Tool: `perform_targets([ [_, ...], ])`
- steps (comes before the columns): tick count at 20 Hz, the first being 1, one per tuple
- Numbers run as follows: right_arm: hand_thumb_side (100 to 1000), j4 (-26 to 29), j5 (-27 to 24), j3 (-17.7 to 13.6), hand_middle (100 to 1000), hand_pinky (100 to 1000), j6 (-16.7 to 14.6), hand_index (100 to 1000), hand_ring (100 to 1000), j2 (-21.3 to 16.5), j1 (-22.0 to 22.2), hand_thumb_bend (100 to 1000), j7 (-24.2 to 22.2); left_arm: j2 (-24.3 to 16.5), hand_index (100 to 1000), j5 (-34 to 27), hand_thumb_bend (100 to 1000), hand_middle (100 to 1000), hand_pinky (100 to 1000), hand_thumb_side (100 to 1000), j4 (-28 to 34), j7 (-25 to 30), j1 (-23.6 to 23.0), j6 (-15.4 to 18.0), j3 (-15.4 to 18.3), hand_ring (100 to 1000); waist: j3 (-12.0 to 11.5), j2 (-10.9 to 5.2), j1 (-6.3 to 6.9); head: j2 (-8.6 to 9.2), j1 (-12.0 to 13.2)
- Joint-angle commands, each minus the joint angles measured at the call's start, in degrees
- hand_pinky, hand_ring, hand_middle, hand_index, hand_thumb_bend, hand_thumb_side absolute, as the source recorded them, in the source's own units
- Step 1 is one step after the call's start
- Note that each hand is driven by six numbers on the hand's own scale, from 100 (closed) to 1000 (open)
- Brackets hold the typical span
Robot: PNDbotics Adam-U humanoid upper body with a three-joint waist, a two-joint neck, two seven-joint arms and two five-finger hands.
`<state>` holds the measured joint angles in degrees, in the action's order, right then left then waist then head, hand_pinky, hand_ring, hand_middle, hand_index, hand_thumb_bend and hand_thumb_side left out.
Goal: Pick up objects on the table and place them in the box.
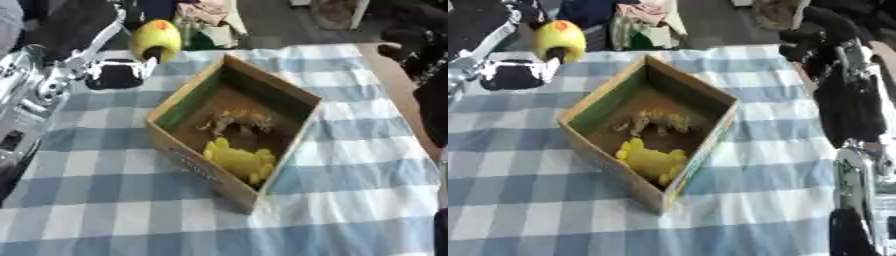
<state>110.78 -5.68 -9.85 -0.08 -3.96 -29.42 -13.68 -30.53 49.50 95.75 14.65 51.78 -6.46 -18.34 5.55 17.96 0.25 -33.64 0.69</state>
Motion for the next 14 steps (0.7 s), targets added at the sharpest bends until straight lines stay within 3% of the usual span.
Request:
perform_targets([
  [1,742,1.7,-0.3,0.3,455,826,0.1,837,809,0.0,-0.6,100,0.1,2.8,531,1.7,100,525,441,270,-0.8,0.6,2.2,0.9,-0.5,614,0.1,-1.51,-0.01,-0.27,0.7],
  [14,749,2.7,-1.3,0.6,455,824,0.6,836,806,0.4,-0.5,100,0.3,10.8,556,5.3,100,533,445,257,-6.2,2.2,2.1,5.7,-4.6,619,0.5,-0.98,0.32,0.92,1.9],
])
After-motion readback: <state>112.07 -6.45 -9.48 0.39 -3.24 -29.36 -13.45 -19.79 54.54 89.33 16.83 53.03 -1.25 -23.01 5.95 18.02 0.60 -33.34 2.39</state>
